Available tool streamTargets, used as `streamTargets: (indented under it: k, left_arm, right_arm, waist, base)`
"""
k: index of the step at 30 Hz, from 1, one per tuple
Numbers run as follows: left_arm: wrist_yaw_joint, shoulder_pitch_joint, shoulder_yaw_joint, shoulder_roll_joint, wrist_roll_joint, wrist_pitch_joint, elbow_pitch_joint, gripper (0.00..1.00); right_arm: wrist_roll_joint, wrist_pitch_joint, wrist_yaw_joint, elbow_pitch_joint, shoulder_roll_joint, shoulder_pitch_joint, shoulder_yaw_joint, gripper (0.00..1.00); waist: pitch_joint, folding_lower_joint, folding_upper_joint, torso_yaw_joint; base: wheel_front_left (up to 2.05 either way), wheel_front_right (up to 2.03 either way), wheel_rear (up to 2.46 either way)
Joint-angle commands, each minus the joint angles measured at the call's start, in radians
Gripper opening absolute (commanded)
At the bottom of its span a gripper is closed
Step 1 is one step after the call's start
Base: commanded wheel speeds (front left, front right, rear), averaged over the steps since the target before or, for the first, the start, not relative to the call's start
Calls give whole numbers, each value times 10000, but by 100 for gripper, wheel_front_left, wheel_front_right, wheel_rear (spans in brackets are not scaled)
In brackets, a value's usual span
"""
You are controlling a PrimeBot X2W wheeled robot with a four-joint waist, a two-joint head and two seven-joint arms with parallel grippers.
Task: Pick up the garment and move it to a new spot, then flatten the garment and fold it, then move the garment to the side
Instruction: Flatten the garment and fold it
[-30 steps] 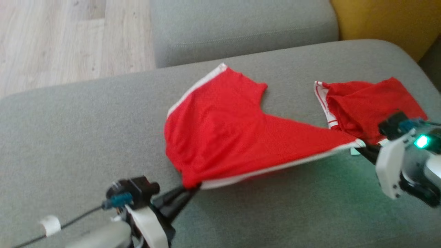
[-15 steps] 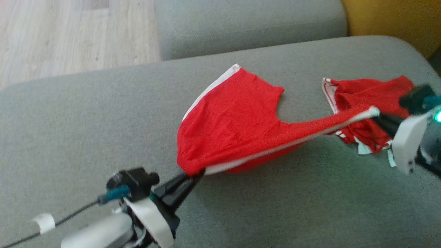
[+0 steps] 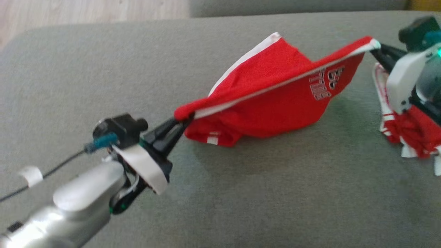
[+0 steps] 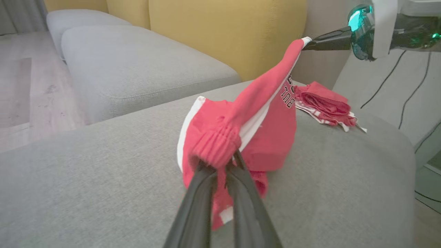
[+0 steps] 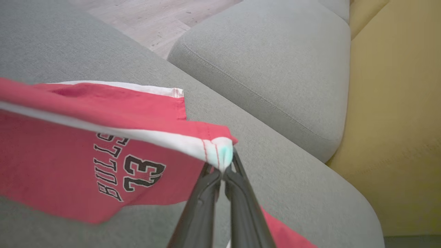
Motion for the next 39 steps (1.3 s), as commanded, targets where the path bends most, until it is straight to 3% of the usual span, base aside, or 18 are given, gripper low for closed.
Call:
streamTargets:
  k: [1, 16, 30, 31, 32, 33, 34, 35, 36, 39]
  left_arm:
    - [-87, -708, 537, 230, -108, 8, 70, 0]
    - [-402, -2037, -200, -827, -340, 158, 1239, 0]
    - [-407, -2303, -729, -1022, -695, 636, 1583, 0]
    - [-407, -2309, -738, -1052, -696, 629, 1603, 0]
    - [-407, -2317, -747, -1079, -695, 624, 1623, 0]
    - [-407, -2329, -753, -1114, -694, 606, 1648, 0]
    - [-407, -2352, -757, -1147, -675, 547, 1687, 39]
    - [-407, -2373, -761, -1179, -651, 468, 1745, 89]
    - [-407, -2382, -764, -1205, -637, 397, 1811, 100]
    - [-407, -2368, -769, -1231, -684, 166, 2019, 100]
  right_arm:
    - [-108, -19, -9, 83, -88, -417, 19, 0]
    - [-345, -271, -9, 2104, 541, -2804, 2009, 0]
    - [223, -814, -9, 3219, 903, -3503, 3236, 0]
    - [274, -885, -9, 3312, 946, -3518, 3263, 42]
    - [355, -958, -9, 3401, 998, -3529, 3281, 100]
    - [437, -1008, -9, 3481, 1048, -3538, 3299, 100]
    - [502, -1063, -9, 3544, 1092, -3546, 3318, 100]
    - [576, -1115, -9, 3595, 1138, -3536, 3334, 100]
    - [640, -1172, -9, 3631, 1193, -3518, 3351, 100]
    - [920, -1397, -9, 3760, 1326, -3469, 3378, 100]
  waist:
    - [454, -2, 0, 424]
    - [1690, -2, 0, 1441]
    - [2225, -2, 0, 2061]
    - [2242, -2, 0, 2085]
    - [2261, -2, 0, 2098]
    - [2277, -2, 0, 2105]
    - [2282, -2, 0, 2102]
    - [2268, -2, 0, 2085]
    - [2232, -2, 0, 2042]
    - [2046, -2, 0, 1848]
  base:
    - [0, 0, 0]
    - [0, 0, 0]
    - [0, 0, 0]
    - [0, 0, 0]
    - [0, 0, 0]
    - [0, 0, 0]
    - [0, 0, 0]
    - [0, 0, 0]
    - [0, 0, 0]
    - [0, 0, 0]
